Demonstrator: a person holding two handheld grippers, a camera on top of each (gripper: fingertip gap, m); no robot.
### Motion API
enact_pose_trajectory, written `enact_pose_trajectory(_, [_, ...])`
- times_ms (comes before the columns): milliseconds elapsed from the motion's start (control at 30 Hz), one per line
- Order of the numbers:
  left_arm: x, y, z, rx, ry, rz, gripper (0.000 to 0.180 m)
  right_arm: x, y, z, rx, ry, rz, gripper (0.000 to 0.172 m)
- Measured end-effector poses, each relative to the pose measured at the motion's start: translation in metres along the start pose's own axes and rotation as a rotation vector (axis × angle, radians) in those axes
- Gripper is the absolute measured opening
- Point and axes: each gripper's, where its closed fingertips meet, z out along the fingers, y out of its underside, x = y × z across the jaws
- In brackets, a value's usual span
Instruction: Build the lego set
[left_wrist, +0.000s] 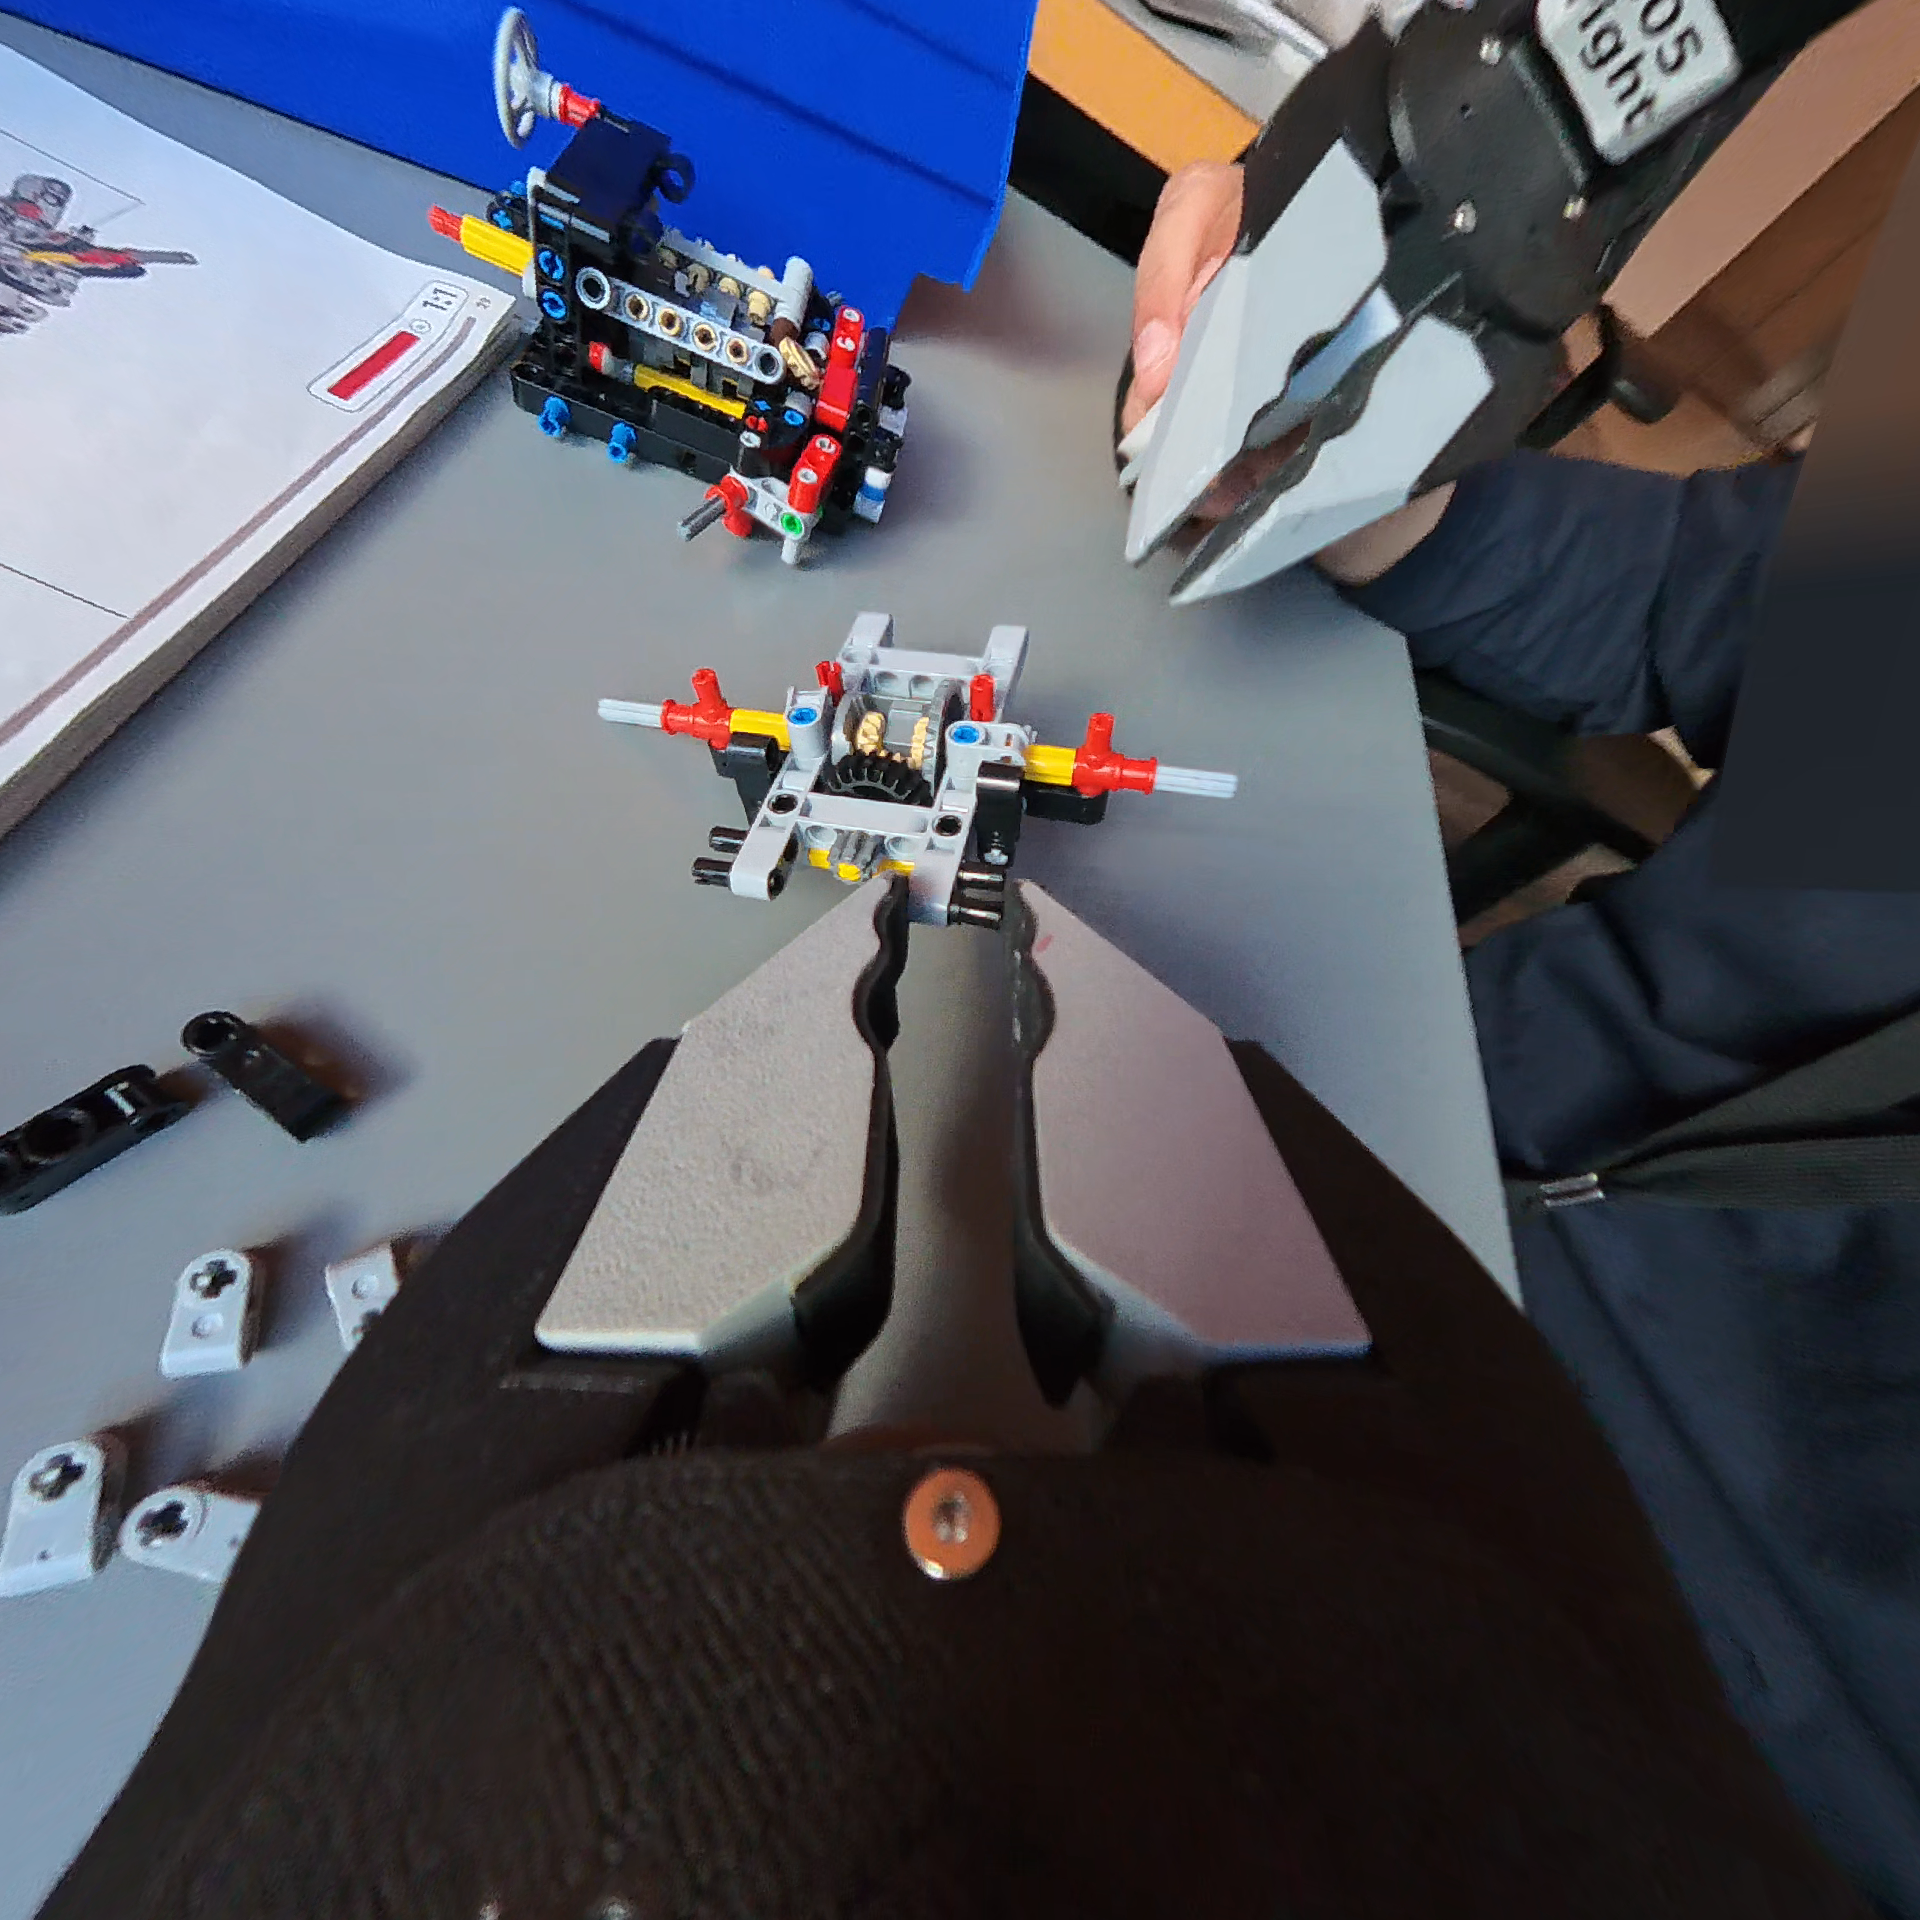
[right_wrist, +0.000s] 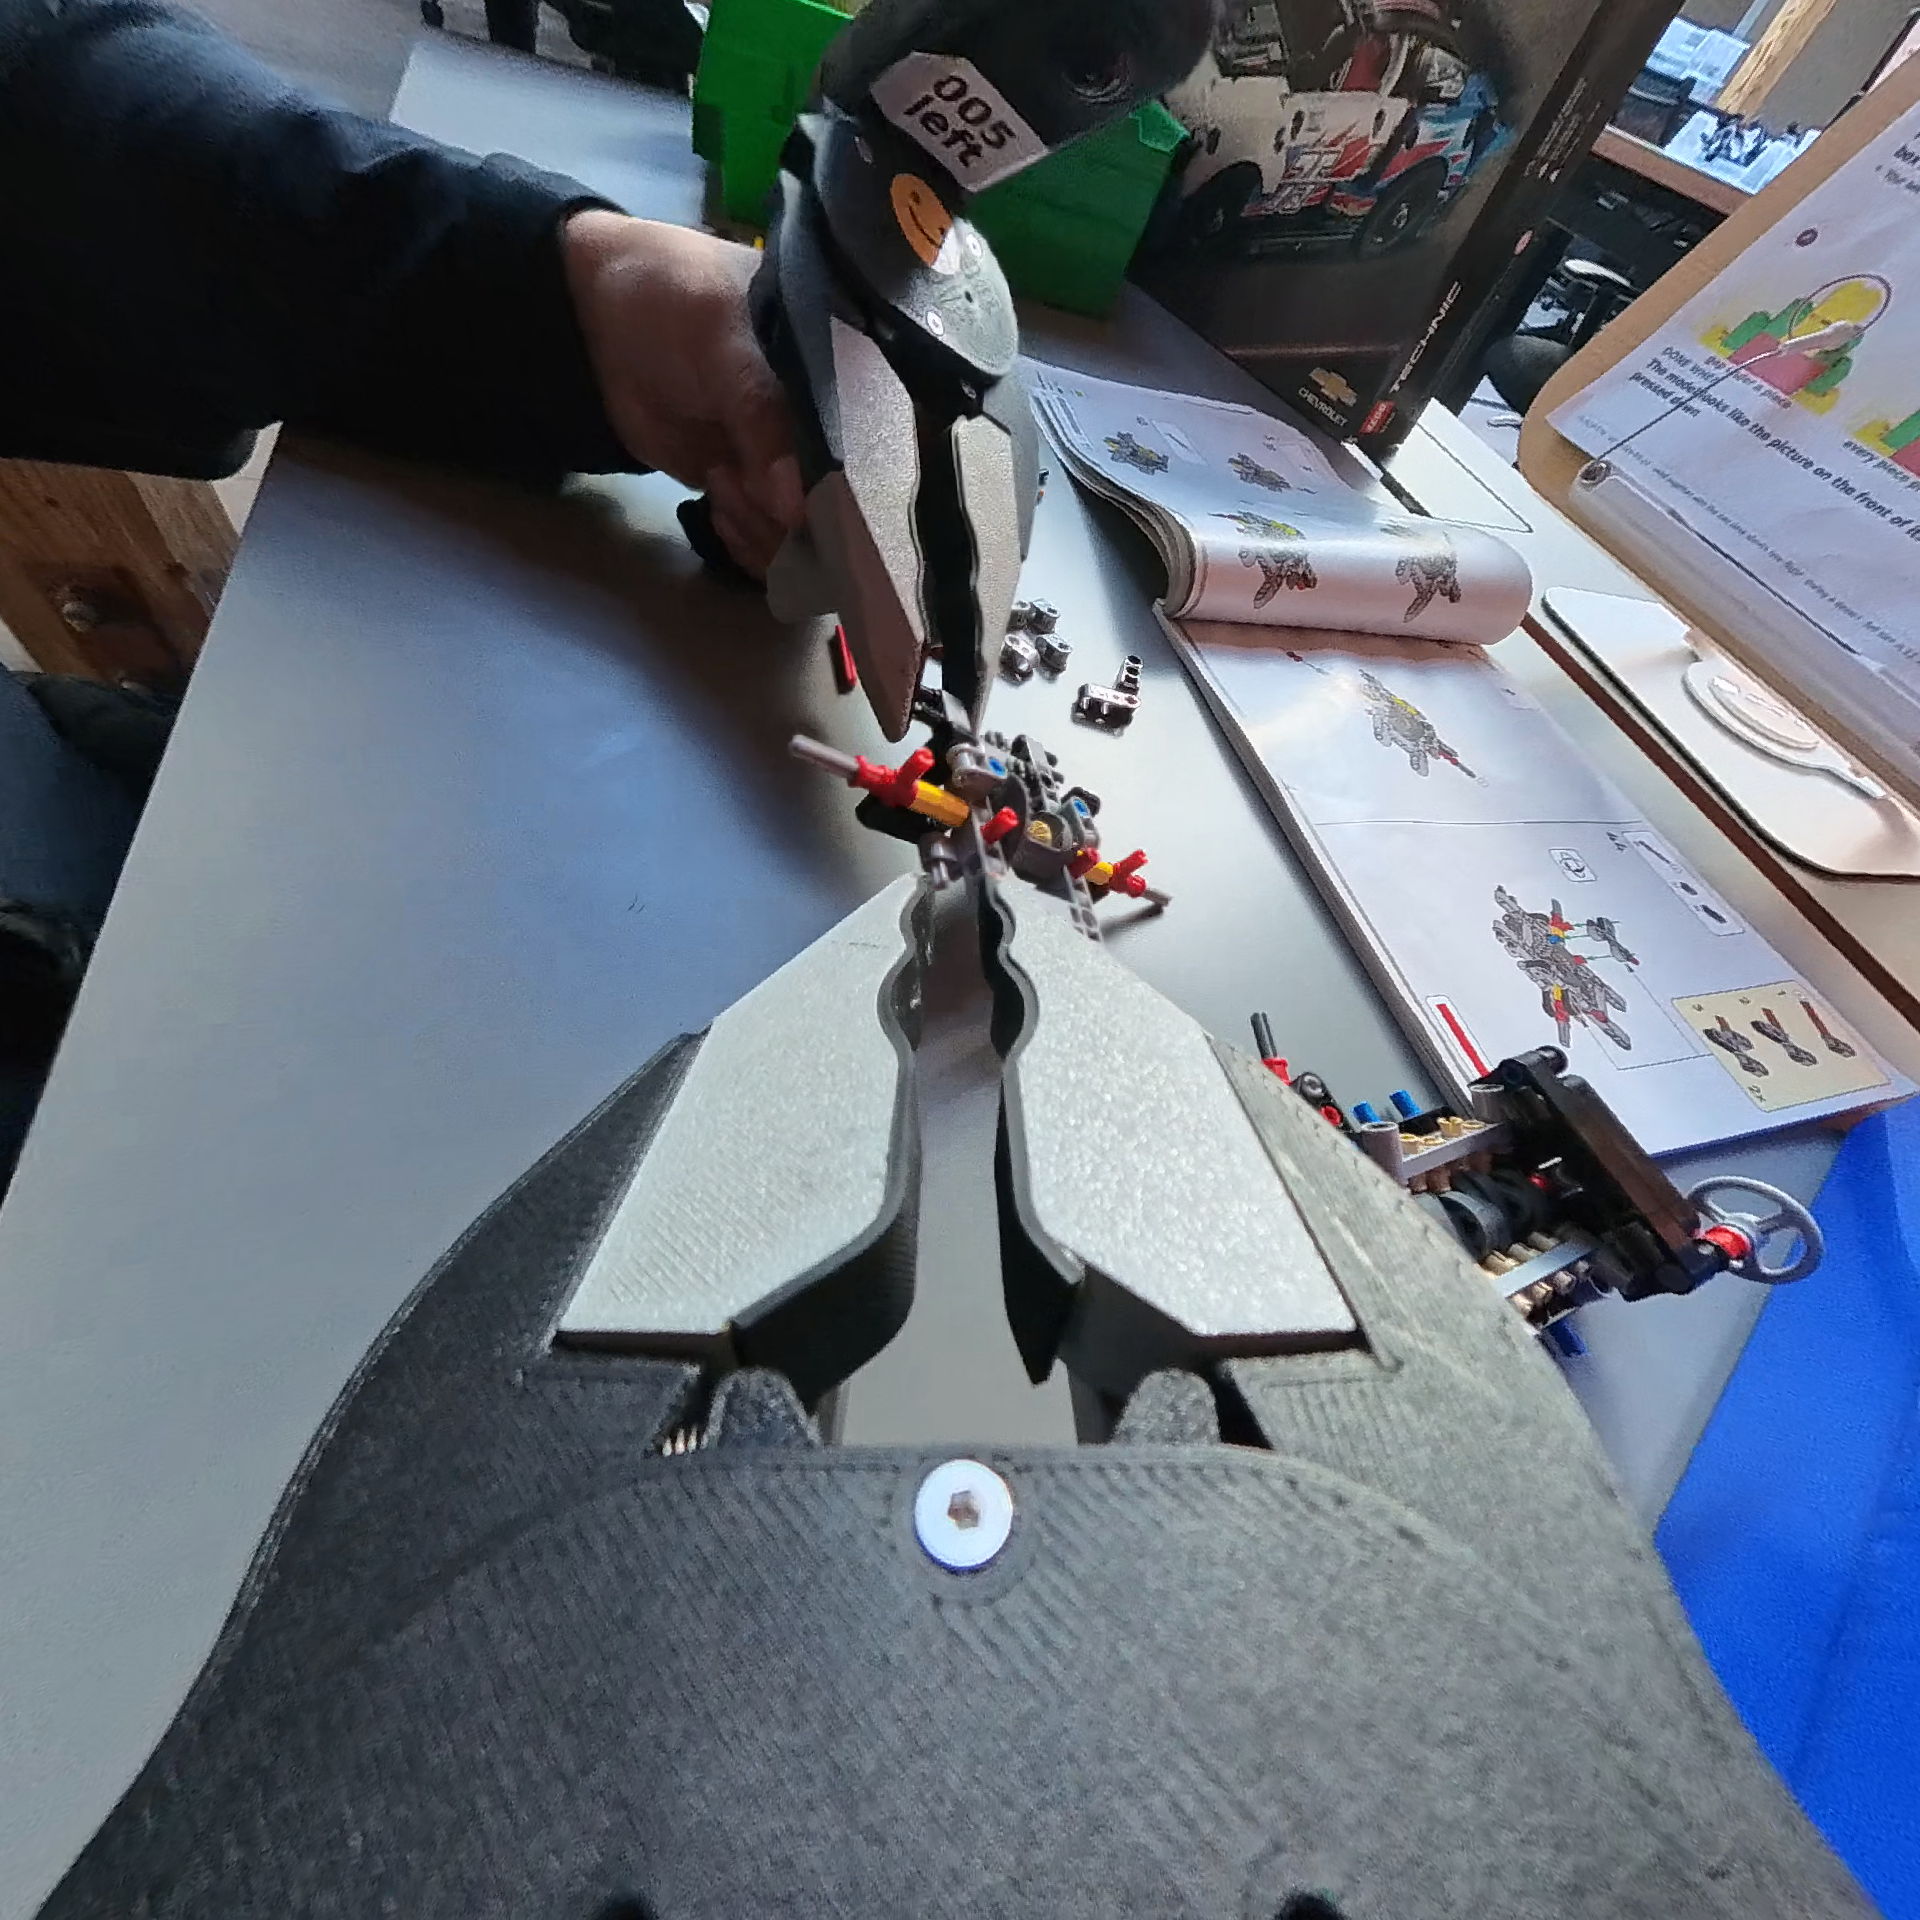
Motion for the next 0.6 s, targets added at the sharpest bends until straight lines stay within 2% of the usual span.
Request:
enact_pose_trajectory(267, [-0.018,0.014,0.001,-0.122,-0.222,0.270,0.015,0.011,-0.002,-0.002,0.028,0.000,0.034,0.005])
enact_pose_trajectory(400, [-0.018,0.015,0.003,-0.137,-0.225,0.303,0.015,0.019,0.001,-0.002,0.043,-0.001,0.074,0.005])
enact_pose_trajectory(600, [-0.015,0.005,-0.003,-0.061,-0.158,0.269,0.015,0.034,0.003,-0.011,0.107,-0.009,0.191,0.006])
